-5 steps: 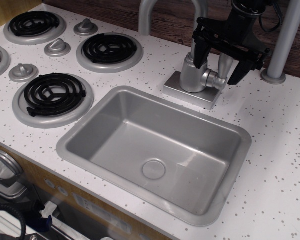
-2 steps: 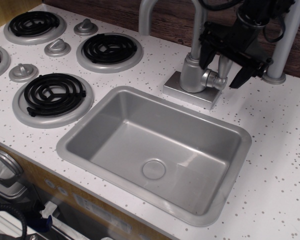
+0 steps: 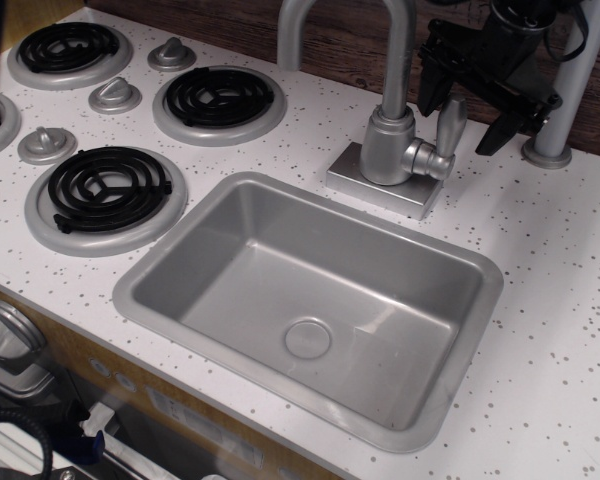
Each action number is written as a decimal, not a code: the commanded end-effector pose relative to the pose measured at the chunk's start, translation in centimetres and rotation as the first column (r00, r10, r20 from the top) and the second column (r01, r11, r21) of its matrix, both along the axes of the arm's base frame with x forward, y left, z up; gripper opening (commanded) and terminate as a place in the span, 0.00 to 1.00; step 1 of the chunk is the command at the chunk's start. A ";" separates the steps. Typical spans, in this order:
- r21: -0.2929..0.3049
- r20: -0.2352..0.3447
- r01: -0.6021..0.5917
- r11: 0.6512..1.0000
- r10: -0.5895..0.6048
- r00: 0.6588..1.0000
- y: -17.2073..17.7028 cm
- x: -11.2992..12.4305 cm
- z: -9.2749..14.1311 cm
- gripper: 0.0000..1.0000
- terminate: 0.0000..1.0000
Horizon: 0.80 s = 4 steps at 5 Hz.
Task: Lever vertical to front
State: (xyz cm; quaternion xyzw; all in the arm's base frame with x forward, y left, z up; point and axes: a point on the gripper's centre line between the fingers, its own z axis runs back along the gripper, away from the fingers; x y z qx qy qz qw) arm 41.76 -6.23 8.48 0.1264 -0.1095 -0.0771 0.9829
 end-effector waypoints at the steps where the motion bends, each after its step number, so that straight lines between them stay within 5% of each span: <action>1: -0.013 0.060 -0.005 1.000 0.006 0.998 0.3 1.1 2.3 0.00 0.00; 4: -0.059 -0.014 -0.158 0.986 0.158 0.987 -0.3 -1.4 1.5 0.00 0.00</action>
